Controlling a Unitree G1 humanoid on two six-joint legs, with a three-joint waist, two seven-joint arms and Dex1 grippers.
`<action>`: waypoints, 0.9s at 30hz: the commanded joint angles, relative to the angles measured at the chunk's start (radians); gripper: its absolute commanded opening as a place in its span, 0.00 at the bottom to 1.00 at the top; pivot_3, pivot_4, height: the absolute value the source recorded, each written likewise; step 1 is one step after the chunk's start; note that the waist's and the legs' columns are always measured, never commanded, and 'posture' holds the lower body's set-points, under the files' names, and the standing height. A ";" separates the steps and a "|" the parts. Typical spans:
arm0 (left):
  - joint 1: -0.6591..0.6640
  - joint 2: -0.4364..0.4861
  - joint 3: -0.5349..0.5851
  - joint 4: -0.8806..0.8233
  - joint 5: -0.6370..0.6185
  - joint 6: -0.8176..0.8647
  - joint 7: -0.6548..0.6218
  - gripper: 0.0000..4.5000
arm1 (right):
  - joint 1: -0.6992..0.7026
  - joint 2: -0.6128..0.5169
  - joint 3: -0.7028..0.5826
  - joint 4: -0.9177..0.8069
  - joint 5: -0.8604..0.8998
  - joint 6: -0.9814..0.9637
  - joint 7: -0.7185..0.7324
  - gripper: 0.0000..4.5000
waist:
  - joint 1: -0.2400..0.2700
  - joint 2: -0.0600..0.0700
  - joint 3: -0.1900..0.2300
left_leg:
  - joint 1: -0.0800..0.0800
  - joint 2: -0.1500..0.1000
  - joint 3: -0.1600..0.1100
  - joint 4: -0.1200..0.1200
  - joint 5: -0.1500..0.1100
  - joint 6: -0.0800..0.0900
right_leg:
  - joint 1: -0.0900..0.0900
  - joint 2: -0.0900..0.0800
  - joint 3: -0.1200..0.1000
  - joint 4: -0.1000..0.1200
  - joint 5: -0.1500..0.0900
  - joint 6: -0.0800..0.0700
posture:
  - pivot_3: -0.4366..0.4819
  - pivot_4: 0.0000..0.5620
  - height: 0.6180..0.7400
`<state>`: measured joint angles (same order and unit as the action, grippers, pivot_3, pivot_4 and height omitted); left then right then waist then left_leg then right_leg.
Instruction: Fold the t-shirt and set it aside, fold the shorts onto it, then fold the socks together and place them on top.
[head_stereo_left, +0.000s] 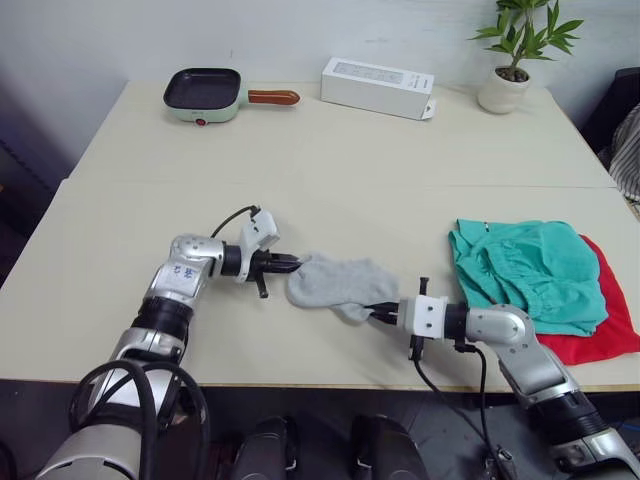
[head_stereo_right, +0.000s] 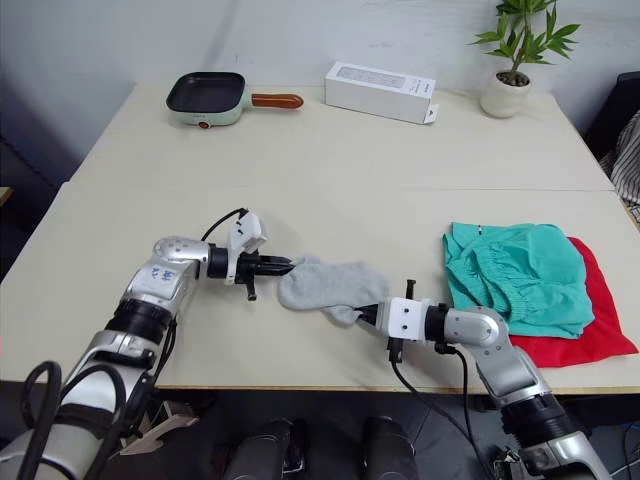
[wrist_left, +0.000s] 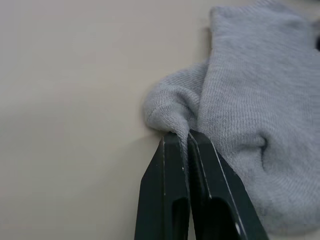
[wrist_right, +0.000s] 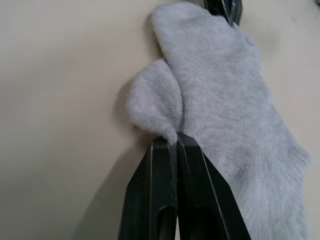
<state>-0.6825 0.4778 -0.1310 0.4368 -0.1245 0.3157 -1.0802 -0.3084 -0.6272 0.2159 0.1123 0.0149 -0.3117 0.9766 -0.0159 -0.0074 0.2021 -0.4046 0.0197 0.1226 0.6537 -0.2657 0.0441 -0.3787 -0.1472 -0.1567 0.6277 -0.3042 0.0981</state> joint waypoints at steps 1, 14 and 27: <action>0.086 0.014 0.034 -0.190 -0.038 0.117 0.059 0.01 | -0.035 -0.023 -0.017 0.073 0.029 -0.096 0.049 0.00 | 0.000 0.000 0.000 | 0.000 0.000 0.000 0.000 0.000 0.000 | 0.000 0.000 0.000 0.000 0.000 0.000 | 0.48 0.27 1.00; 0.302 0.049 0.142 -0.655 -0.187 0.468 0.241 0.30 | -0.049 -0.036 -0.041 0.138 0.187 -0.128 0.209 0.32 | 0.013 0.000 0.000 | 0.000 0.001 -0.003 0.000 0.000 -0.001 | 0.002 -0.003 0.000 -0.002 0.000 0.000 | 0.48 0.27 1.00; 0.397 0.206 0.214 -0.852 -0.441 0.791 0.228 0.90 | -0.187 -0.146 -0.151 0.083 0.530 0.624 0.265 0.99 | 0.014 0.001 0.000 | 0.000 0.003 -0.004 -0.001 0.001 -0.002 | 0.002 -0.003 0.001 -0.005 0.001 -0.002 | 0.48 0.27 1.00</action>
<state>-0.2657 0.7069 0.0797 -0.3808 -0.5279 1.0369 -0.9047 -0.4389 -0.7737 0.1010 0.2090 0.4815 0.0542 1.3423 -0.0016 -0.0066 0.2026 -0.4046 0.0225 0.1186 0.6522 -0.2650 0.0416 -0.3772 -0.1508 -0.1560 0.6225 -0.3034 0.0956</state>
